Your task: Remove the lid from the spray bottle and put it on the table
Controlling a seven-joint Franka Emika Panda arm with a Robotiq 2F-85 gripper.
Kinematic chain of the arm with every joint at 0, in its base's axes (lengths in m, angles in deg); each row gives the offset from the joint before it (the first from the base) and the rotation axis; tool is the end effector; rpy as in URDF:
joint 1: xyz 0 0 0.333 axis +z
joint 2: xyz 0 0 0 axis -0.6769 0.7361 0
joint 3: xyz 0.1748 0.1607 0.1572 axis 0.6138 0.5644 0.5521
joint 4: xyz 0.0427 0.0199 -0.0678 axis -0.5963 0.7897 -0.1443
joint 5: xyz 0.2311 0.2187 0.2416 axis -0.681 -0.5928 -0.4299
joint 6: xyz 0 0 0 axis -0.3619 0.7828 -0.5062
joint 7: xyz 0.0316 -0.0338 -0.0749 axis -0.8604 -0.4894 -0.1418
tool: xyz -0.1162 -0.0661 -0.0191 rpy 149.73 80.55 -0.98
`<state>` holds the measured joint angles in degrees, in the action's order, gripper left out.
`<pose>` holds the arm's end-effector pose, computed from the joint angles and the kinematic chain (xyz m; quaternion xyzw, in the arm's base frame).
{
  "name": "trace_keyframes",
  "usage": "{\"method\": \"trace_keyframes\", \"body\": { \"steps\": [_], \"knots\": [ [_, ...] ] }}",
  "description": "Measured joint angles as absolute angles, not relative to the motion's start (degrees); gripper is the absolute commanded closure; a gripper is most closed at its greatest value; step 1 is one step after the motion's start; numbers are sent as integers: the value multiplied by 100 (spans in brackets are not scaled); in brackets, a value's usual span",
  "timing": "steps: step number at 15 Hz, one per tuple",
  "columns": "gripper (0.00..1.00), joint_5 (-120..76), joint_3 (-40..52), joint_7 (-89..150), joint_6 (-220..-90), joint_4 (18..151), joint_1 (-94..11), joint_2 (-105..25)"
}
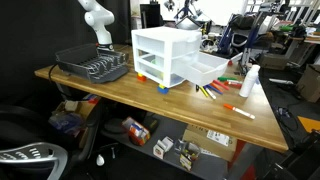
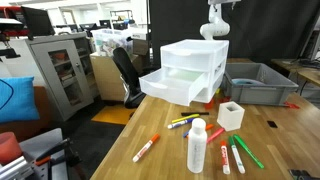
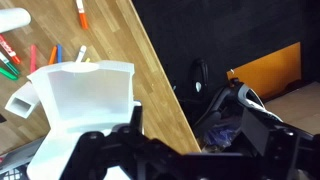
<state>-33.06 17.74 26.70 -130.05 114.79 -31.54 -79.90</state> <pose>0.4416 0.1707 0.5246 -0.9861 -0.1356 -0.0782 0.0558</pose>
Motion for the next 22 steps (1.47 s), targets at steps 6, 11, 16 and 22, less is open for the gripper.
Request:
{"method": "trace_keyframes", "body": {
  "steps": [6, 11, 16, 22],
  "knots": [
    [0, -3306, 1775, 2670, -13005, 11479, -3154, -7990],
    [0, -2789, 1747, 3125, -13106, 11503, -3453, -7749],
    [0, -1488, 1202, 3725, -13973, 11533, -4442, -6309],
    [0, -1330, -117, 3814, -13660, 10860, -5450, -5909]
  ]
}}
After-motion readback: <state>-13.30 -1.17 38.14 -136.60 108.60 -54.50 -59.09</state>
